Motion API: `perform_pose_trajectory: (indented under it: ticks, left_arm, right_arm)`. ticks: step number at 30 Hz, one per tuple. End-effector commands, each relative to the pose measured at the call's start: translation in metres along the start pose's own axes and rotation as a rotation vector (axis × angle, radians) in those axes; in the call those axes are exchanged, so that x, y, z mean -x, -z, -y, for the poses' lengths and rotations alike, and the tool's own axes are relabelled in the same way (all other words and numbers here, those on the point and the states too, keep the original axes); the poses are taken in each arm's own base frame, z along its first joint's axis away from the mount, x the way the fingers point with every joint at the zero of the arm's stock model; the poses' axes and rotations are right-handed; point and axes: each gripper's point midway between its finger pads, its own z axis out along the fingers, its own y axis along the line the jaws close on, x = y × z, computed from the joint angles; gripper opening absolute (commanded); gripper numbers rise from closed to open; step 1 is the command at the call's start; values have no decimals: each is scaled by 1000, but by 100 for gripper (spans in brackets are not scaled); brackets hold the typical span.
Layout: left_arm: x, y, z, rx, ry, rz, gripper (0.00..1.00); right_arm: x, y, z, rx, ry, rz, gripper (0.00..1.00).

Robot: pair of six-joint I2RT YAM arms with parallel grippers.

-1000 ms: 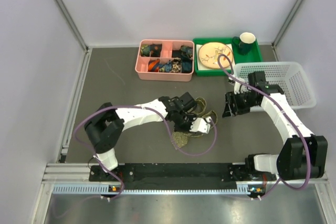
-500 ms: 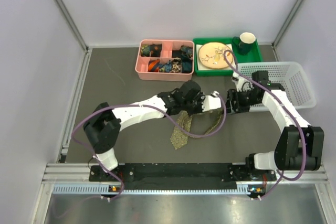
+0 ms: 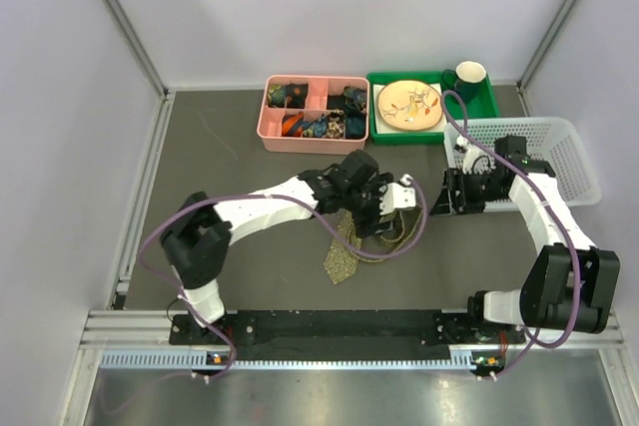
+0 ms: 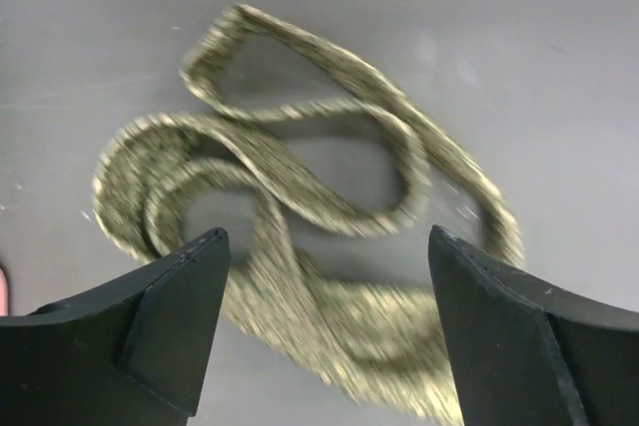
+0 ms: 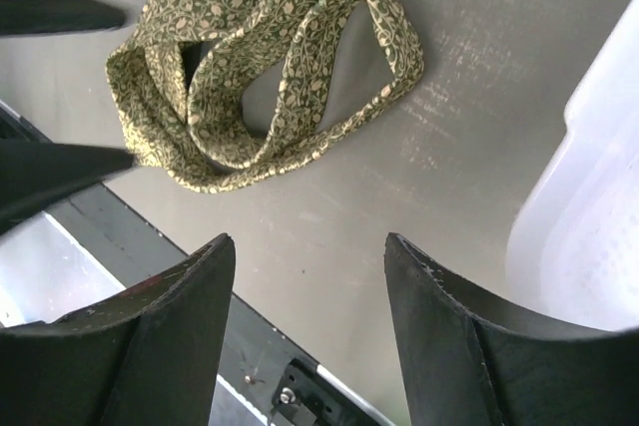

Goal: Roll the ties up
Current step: Flatten out the tie at the center of the board.

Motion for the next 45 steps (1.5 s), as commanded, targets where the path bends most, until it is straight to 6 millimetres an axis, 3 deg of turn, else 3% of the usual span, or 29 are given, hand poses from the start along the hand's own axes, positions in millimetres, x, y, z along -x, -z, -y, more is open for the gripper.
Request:
perform_pose_trajectory:
  ticks: [1,4,8,18,21,23,24,25,27,30,31,32,33,34,39,40,45]
  left_arm:
    - [25,53,39,-131,-90,115,83]
    - [7,43,57,-195,-72,14,72]
    - [-18,13,72,-260,-18,-104,71]
    - [-32,-26,100,-341,-14,-189,65]
    - [-31,-37,101,-342,8,-197,51]
    - [-31,-39,101,-346,14,-206,33]
    - [-21,-36,97,-338,14,-199,27]
    - [-16,-33,95,-343,15,-187,14]
    - [15,-18,88,-341,9,-93,6]
    - [77,25,61,-286,-13,157,0]
    - [103,49,53,-239,-44,252,0]
    - [106,56,48,-212,-17,284,0]
    - [127,67,35,-154,-53,373,0]
    - [136,84,24,-117,-64,420,0]
    - [160,116,-15,-1,-63,539,0]
    - [172,127,-24,35,-81,594,0]
    - [196,159,-61,143,-32,712,0]
  right_arm:
    - [14,14,-11,17,79,59,61]
    - [16,15,-13,22,79,69,61]
    - [17,20,-18,29,77,82,61]
    - [29,45,-20,9,61,150,61]
    - [31,49,-16,-3,58,166,61]
    - [31,51,-15,-7,52,170,61]
    - [32,53,-15,-3,50,173,61]
    - [33,55,-16,-1,56,179,61]
    - [37,59,-19,10,67,197,61]
    - [47,66,-28,46,113,230,61]
    - [54,70,-32,52,135,247,61]
    - [57,72,-34,61,144,256,62]
    - [62,74,-40,96,152,267,63]
    - [69,79,-46,111,171,287,64]
    - [95,98,-74,216,229,372,68]
    - [103,106,-82,228,245,408,72]
    - [123,125,-107,287,294,515,82]
